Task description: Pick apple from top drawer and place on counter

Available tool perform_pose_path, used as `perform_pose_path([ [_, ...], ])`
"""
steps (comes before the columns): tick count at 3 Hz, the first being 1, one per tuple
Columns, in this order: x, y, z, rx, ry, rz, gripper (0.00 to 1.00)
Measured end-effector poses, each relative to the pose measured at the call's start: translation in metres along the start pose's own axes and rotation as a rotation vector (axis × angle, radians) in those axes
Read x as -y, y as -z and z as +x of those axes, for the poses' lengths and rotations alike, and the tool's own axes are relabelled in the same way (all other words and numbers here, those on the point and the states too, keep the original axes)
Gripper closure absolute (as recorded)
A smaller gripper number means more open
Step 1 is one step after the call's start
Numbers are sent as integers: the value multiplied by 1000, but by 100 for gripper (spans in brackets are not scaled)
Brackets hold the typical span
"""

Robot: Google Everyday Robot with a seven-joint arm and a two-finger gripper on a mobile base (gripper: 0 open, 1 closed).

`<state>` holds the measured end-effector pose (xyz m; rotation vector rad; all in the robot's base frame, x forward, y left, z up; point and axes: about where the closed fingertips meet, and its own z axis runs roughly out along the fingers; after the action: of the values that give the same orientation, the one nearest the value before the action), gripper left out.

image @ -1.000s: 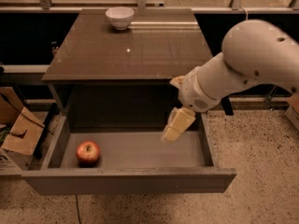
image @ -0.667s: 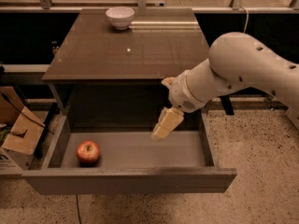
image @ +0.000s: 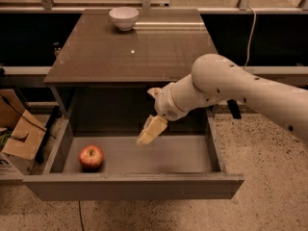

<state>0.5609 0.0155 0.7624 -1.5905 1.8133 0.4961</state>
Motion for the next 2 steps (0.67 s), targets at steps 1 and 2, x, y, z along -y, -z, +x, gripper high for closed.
perform_pose_path([
  [1,-6,-34,1,31,-12,-53,0],
  [2,-15,-64,2,58,-30,-104,0],
])
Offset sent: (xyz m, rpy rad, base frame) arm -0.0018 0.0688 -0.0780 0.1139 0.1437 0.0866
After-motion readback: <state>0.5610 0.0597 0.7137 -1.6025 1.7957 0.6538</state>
